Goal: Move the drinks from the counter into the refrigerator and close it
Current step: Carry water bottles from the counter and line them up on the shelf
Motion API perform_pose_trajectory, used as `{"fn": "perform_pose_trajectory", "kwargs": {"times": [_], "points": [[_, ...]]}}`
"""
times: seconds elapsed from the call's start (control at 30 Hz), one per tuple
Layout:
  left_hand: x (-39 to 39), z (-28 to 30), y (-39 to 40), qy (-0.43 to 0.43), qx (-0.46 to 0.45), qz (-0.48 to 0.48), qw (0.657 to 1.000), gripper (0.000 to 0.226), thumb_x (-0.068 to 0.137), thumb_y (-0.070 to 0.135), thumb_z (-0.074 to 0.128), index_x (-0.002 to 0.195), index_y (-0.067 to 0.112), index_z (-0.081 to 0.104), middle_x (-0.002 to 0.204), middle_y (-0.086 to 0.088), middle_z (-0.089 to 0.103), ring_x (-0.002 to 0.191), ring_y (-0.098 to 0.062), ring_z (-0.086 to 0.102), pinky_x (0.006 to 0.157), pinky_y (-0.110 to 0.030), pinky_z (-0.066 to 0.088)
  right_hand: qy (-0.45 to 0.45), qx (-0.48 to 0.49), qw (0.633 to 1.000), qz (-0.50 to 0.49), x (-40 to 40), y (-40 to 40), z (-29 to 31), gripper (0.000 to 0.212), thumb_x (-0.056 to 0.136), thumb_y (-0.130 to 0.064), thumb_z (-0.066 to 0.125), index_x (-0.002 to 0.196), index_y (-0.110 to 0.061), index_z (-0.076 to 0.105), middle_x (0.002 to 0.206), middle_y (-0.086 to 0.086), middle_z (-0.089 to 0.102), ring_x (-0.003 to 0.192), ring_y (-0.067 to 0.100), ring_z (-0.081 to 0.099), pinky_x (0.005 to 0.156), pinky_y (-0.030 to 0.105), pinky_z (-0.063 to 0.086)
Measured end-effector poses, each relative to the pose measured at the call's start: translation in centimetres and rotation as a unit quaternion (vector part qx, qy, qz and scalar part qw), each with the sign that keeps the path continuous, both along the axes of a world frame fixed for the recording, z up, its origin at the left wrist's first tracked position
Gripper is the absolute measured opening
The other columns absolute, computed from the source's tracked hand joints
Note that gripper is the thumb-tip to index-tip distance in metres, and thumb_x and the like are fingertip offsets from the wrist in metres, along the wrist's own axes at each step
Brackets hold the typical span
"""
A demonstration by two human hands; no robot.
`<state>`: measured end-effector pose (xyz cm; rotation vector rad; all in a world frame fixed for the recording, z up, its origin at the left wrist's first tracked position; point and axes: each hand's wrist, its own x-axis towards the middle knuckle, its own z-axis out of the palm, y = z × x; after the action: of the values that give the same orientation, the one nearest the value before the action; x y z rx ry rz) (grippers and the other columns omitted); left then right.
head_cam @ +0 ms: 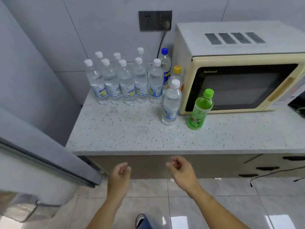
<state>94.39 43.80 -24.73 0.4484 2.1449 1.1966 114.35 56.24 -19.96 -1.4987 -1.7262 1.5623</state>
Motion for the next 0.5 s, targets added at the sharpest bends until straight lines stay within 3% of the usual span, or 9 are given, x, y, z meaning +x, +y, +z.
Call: {"fn": "perform_pose_trajectory", "kwargs": {"times": [0.07,0.17,0.3,0.43,0.5], "points": [[-1.5,1.9,2.9,0.015,0.057,-0.002,0.998,0.016,0.096,0.035,0.058,0.112,0.037,0.059,0.106,0.017,0.062,0.099,-0.007,0.062,0.085,-0.038,0.058,0.016,0.041,0.999,0.014,-3.2,2.2,2.0,0.016,0.091,-0.021,0.069,0.106,-0.02,0.065,0.089,-0.002,0.066,0.075,0.007,0.06,0.069,0.018,0.05],[-3.7,5.0,6.8,0.039,0.115,0.031,0.992,0.016,0.095,0.035,0.059,0.11,0.041,0.058,0.105,0.018,0.062,0.097,-0.004,0.062,0.078,-0.032,0.059,0.047,0.1,0.993,0.033,-7.9,5.2,5.0,0.021,0.09,-0.023,0.069,0.11,-0.025,0.063,0.096,-0.006,0.066,0.072,-0.002,0.06,0.065,0.011,0.048],[-6.3,9.4,11.9,0.058,0.177,0.084,0.979,0.022,0.093,0.031,0.063,0.114,0.036,0.06,0.105,0.017,0.064,0.086,0.006,0.062,0.078,-0.035,0.059,0.063,0.192,0.978,0.056,-13.8,9.6,9.3,0.028,0.09,-0.028,0.07,0.116,-0.028,0.06,0.108,-0.015,0.062,0.076,-0.008,0.06,0.065,0.006,0.045],[-9.0,14.5,17.7,0.122,0.182,0.082,0.972,0.038,0.092,0.029,0.065,0.128,0.031,0.051,0.124,0.009,0.057,0.094,-0.001,0.062,0.078,-0.032,0.055,0.057,0.287,0.953,0.075,-19.0,15.4,14.3,0.043,0.092,-0.028,0.067,0.132,-0.023,0.055,0.128,-0.007,0.052,0.075,-0.007,0.061,0.082,0.021,0.049],[-10.4,16.9,20.3,0.171,0.167,0.066,0.969,0.047,0.091,0.029,0.066,0.133,0.029,0.047,0.131,0.004,0.051,0.101,-0.013,0.062,0.084,-0.035,0.053,0.035,0.313,0.944,0.094,-21.1,18.4,16.5,0.047,0.094,-0.024,0.064,0.138,-0.019,0.051,0.138,-0.001,0.048,0.091,0.005,0.065,0.096,0.031,0.049]]}}
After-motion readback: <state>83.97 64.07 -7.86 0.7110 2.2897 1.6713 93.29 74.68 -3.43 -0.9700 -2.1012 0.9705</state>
